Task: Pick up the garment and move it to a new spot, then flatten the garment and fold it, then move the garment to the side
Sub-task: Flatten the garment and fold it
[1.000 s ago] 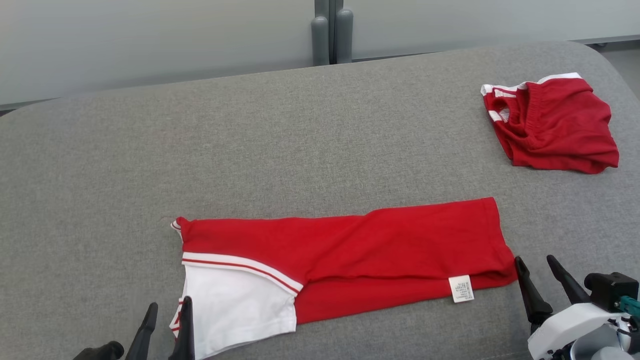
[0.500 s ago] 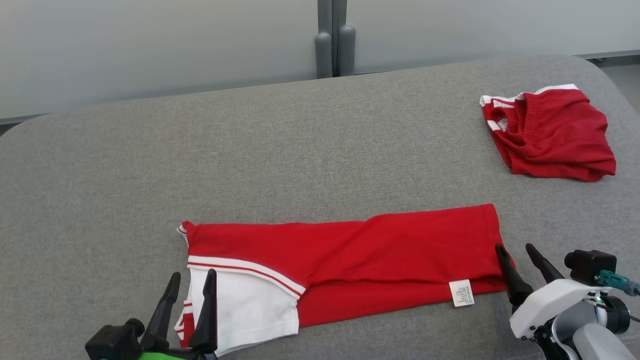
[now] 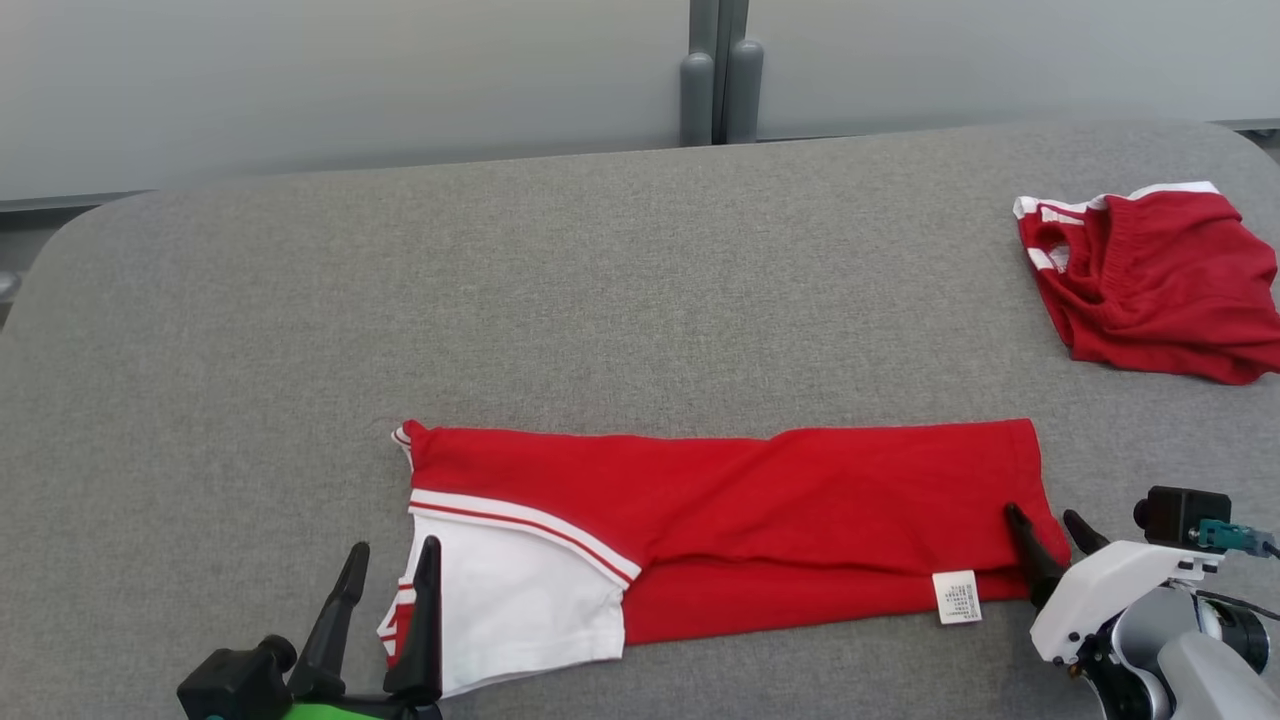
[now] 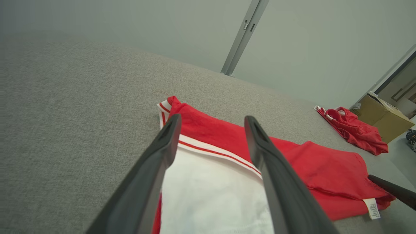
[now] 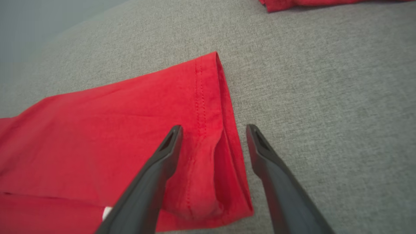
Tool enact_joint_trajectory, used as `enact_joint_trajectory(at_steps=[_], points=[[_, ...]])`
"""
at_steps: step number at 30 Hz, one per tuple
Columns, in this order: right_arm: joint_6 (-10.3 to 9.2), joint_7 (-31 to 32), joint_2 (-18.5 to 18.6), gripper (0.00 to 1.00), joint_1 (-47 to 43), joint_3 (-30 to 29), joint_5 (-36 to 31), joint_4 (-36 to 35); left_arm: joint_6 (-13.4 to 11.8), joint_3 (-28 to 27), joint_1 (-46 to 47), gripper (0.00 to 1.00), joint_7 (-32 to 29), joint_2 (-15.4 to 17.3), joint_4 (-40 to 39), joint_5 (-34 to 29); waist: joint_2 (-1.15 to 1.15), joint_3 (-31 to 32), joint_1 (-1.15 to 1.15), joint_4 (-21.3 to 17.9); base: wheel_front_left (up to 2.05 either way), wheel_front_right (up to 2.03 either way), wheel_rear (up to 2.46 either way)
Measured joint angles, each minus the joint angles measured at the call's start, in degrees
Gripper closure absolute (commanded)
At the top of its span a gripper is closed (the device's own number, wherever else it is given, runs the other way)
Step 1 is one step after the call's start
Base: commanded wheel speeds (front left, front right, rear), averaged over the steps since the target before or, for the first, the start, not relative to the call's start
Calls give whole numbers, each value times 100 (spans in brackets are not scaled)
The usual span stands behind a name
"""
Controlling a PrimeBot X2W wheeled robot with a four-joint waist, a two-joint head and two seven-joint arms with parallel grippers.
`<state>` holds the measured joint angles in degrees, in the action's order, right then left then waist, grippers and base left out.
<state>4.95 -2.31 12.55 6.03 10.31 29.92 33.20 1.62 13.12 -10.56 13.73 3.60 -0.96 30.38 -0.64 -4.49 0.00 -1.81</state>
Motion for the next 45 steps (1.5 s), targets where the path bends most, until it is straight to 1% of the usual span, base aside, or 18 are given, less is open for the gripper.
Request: enact_joint_trajectory(at_steps=[5,11,12,13,14,17,18,22,27,30,45], points=[[0,177,-21,0,69,-1,102,253,-20,-12,-1,0,1,-10,-26,1,0,-31,0,25,0,0,0],[9,242,-35,0,192,-7,168,366,-64,-13,-1,0,1,-25,-59,1,0,-60,0,23,0,0,0],[15,245,-40,15,211,-5,188,377,-64,-13,-1,0,1,-25,-63,1,0,-66,0,22,0,0,0],[52,245,-44,45,225,-5,193,392,-65,-13,-1,0,1,-25,-70,1,0,-73,0,19,0,0,0],[55,245,-48,60,238,-3,193,401,-65,-13,-1,0,1,-25,-81,1,0,-79,0,17,0,0,0],[60,245,-52,88,308,35,196,423,-70,-15,-1,0,1,-26,-90,1,0,-96,0,6,0,0,0],[65,246,-55,100,321,51,203,432,-71,-16,-1,0,1,-26,-93,1,0,-100,0,2,0,0,0],[158,288,-84,100,357,129,260,455,-114,-23,0,0,1,-27,-102,1,0,-108,0,-17,0,0,0],[162,204,-87,100,431,47,500,430,-115,-47,0,0,1,-27,-114,1,0,-98,0,-49,0,0,0],[212,134,14,100,561,8,536,361,-166,-147,0,0,16,-31,-136,1,0,-76,0,-108,0,0,0],[218,32,901,100,767,-259,545,305,-167,-136,-1,0,45,-34,-267,1,0,3,0,-475,0,0,0]])
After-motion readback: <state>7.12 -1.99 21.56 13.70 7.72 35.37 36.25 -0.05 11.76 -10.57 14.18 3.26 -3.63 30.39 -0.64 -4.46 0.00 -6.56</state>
